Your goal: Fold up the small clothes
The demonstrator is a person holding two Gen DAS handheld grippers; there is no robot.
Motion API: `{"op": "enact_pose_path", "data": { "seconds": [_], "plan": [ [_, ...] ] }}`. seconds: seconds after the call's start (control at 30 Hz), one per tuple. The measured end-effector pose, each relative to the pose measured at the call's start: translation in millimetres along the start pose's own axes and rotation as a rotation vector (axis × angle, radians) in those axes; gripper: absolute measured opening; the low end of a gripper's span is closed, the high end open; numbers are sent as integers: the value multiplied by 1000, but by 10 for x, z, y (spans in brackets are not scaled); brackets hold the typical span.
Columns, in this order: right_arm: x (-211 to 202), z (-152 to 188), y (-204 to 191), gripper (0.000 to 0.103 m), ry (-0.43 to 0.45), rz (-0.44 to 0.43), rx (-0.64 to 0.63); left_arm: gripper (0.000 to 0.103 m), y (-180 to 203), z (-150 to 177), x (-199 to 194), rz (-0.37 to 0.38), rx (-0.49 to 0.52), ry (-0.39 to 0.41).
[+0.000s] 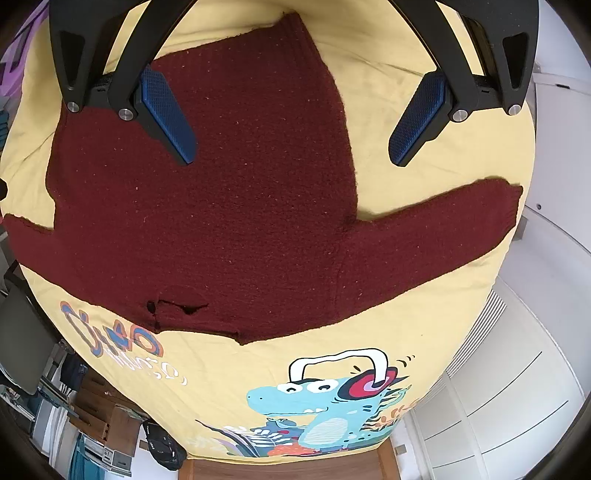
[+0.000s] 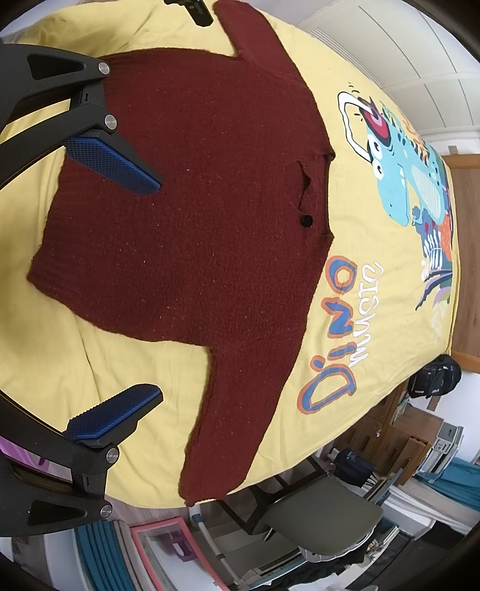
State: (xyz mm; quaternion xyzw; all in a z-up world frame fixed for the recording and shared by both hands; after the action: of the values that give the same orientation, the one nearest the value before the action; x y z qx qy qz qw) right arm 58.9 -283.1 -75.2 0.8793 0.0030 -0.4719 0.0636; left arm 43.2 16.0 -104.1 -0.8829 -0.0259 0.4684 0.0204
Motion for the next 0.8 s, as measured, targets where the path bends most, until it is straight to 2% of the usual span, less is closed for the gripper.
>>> {"op": "enact_pose_path", "data": {
  "seconds": [0.37, 0.53, 0.67, 0.8],
  "plan": [
    [43, 20, 15, 102, -4, -6, 5, 102, 46, 0, -12, 10, 1, -1],
    [132, -17, 167, 102, 32, -11, 50, 102, 103, -39, 16, 33, -4, -3],
    [328, -44, 586, 102, 55, 15, 134, 102, 139, -123, 123, 42, 3, -10],
    [662, -3, 1256, 102, 39, 32, 281, 102, 133, -242, 275, 25, 9, -18]
  ]
}}
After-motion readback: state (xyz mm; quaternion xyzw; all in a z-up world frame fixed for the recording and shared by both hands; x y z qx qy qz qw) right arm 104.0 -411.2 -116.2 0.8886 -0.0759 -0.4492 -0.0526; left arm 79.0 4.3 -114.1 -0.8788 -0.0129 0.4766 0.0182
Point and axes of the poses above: each gripper's, at about its wrist camera, not at the fingertips, and x roughly the way its jaws point, y to its right, z to its underside, the point moved 10 cm from there along x, roughly the way its jaws point, and after that the axes turned 8 degrees about y, right-handed, at the moved point
